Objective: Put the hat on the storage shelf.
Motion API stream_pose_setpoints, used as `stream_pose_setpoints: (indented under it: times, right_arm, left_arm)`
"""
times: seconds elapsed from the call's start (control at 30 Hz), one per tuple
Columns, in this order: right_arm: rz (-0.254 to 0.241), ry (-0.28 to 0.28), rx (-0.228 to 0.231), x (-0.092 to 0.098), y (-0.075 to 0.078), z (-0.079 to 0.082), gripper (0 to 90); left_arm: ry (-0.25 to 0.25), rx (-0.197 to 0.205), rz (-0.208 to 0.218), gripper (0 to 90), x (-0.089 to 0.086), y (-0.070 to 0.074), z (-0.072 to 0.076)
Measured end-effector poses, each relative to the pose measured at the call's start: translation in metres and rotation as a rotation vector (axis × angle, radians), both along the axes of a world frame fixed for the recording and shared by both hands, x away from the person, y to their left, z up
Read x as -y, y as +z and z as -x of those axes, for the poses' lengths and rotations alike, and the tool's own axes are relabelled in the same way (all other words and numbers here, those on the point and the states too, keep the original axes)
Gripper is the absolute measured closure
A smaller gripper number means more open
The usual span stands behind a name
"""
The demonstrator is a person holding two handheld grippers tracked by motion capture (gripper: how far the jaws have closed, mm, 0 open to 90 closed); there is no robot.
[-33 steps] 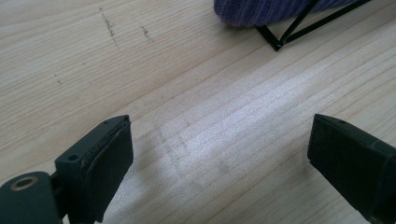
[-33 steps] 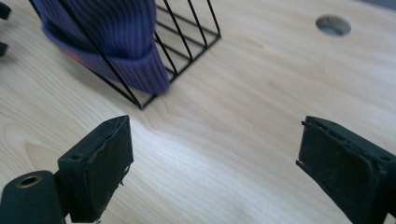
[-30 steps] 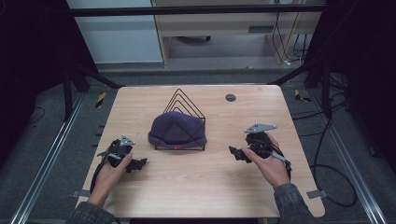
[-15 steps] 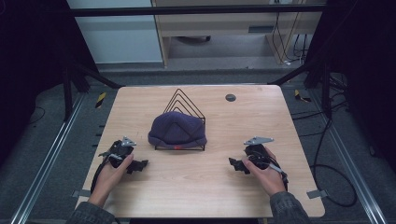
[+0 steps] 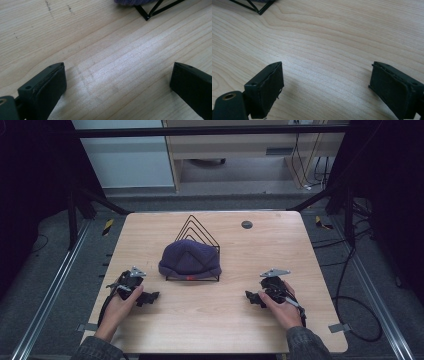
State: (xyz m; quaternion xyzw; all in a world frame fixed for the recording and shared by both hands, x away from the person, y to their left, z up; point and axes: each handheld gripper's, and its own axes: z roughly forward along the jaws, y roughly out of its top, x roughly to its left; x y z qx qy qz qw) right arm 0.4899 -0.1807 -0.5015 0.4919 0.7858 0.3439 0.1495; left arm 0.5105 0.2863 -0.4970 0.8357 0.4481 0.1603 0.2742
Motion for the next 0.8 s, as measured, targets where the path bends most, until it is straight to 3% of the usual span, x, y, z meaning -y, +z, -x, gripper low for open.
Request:
stream_pose_setpoints:
  times: [0.3, 0.43, 0.8]
  right_arm:
    - [0.022, -0.009, 0.045, -0.004, -0.004, 0.004, 10.3]
    - [0.061, -0.005, 0.104, -0.010, -0.010, 0.009, 7.2]
    - [0.066, -0.026, 0.106, -0.016, -0.011, 0.017, 7.5]
  left_arm:
    - [0.004, 0.002, 0.008, 0.0, 0.000, -0.001, 0.000]
    - [0.002, 0.008, 0.012, 0.0, 0.001, -0.001, 0.000]
    - [-0.003, 0.025, 0.018, 0.0, -0.001, -0.002, 0.001]
